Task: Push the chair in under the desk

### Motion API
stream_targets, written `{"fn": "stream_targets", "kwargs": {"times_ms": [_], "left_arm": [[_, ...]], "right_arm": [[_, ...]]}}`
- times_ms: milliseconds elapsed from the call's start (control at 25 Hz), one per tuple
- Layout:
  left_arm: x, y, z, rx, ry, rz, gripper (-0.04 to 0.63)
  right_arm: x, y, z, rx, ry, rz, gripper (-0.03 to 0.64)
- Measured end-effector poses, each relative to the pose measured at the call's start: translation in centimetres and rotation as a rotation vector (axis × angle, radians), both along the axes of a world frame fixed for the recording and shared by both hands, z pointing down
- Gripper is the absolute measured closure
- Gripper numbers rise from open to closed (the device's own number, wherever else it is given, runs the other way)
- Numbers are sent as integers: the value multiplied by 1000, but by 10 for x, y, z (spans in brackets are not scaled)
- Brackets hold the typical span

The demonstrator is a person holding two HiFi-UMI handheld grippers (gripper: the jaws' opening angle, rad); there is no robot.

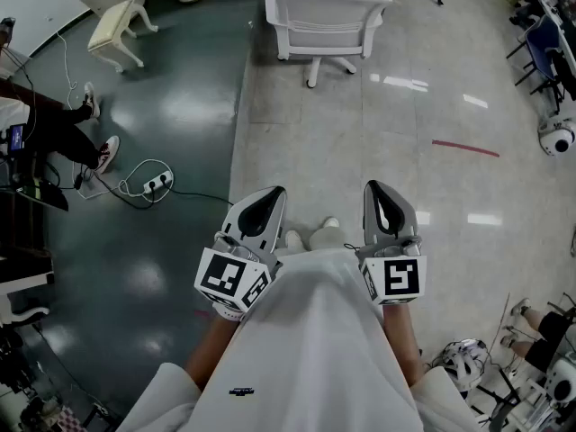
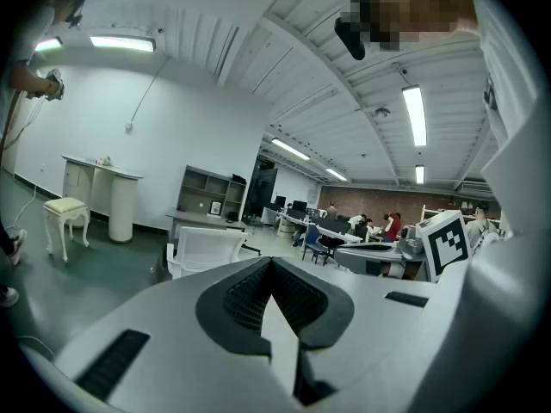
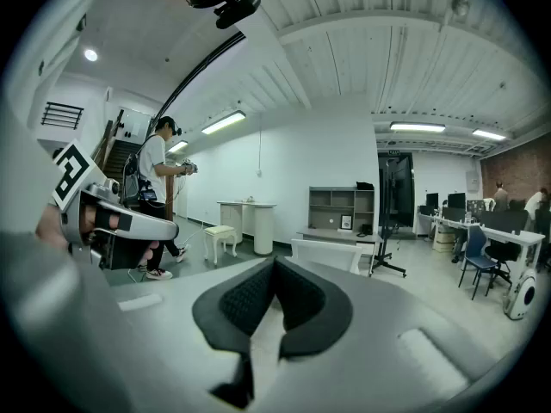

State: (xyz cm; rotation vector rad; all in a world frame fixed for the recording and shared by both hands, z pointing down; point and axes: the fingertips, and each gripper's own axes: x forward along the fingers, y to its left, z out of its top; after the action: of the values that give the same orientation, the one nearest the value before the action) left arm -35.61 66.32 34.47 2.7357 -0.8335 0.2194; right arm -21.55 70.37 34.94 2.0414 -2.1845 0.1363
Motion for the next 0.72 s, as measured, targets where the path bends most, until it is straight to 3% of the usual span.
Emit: {"fn": "stream_targets", "kwargs": {"times_ms": [200, 400, 560, 720], "left_arm": [[25, -1, -2, 8, 2, -25, 589], [54, 5, -10, 13, -14, -30, 589], [68, 9, 5, -2, -46, -32, 589], [94, 9, 14, -5, -87, -2, 589]], "right_arm": [[25, -3, 0, 15, -17, -11, 606], [34, -7, -1, 38, -133, -136, 606], [42, -11, 18, -21, -9, -132, 606], [72, -9, 33, -33, -24, -86, 606]]}}
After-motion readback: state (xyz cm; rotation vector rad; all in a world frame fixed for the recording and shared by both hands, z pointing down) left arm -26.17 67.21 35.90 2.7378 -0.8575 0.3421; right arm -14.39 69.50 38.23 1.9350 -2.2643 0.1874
